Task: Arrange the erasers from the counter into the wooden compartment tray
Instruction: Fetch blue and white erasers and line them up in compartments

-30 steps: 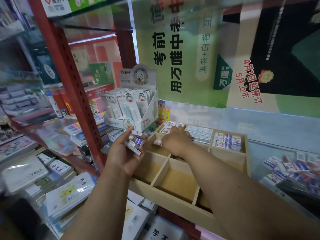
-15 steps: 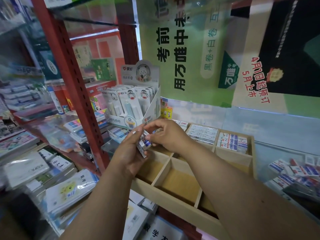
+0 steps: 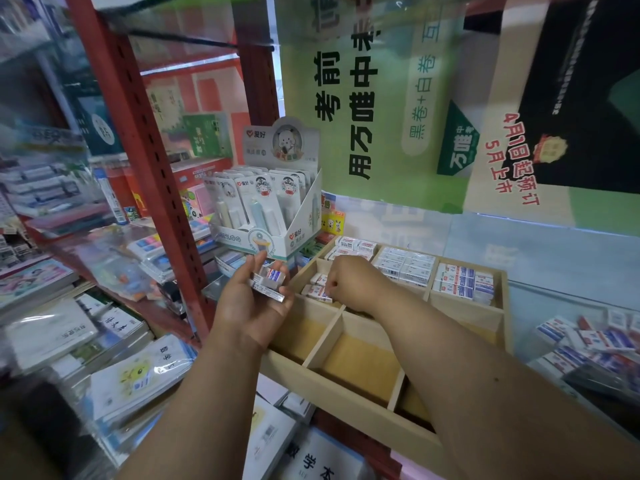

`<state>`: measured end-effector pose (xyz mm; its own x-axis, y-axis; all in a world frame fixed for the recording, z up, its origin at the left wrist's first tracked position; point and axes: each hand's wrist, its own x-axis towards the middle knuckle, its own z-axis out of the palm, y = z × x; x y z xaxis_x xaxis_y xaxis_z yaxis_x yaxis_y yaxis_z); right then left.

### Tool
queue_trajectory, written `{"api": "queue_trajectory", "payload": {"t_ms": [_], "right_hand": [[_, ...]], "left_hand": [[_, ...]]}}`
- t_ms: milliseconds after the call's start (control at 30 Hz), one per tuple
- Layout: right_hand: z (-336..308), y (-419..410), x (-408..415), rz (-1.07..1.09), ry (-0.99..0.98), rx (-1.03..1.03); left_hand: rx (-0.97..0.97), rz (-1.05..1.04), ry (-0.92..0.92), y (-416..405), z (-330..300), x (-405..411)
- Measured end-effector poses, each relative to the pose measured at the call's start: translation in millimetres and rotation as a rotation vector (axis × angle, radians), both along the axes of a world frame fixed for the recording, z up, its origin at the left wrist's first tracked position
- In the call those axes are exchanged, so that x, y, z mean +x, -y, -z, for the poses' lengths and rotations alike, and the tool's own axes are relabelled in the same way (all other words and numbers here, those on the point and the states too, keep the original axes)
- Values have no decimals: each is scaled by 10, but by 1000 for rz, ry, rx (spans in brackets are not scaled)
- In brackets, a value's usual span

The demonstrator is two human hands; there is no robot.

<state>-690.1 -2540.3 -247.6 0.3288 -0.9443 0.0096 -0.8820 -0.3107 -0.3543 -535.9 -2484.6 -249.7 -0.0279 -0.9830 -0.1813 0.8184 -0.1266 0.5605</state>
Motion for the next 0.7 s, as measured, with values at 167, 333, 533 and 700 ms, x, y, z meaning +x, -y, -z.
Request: {"api": "queue_trajectory", "payload": {"t_ms": [167,333,533,700], "right_hand": [[-82,-92,-75,50,-74,1],[-55,-82,-39,-36,-242,6],[-42,-66,-6,-53,-304,4],[-63,-105,-6,-77,223,-34]], "left_hand": [[27,-10,-42,-22,6,50],[49,4,-60,-64,-40,1],[50,-1,12,-39,-21,14],[50,-22,68,-16,-8,7]]}}
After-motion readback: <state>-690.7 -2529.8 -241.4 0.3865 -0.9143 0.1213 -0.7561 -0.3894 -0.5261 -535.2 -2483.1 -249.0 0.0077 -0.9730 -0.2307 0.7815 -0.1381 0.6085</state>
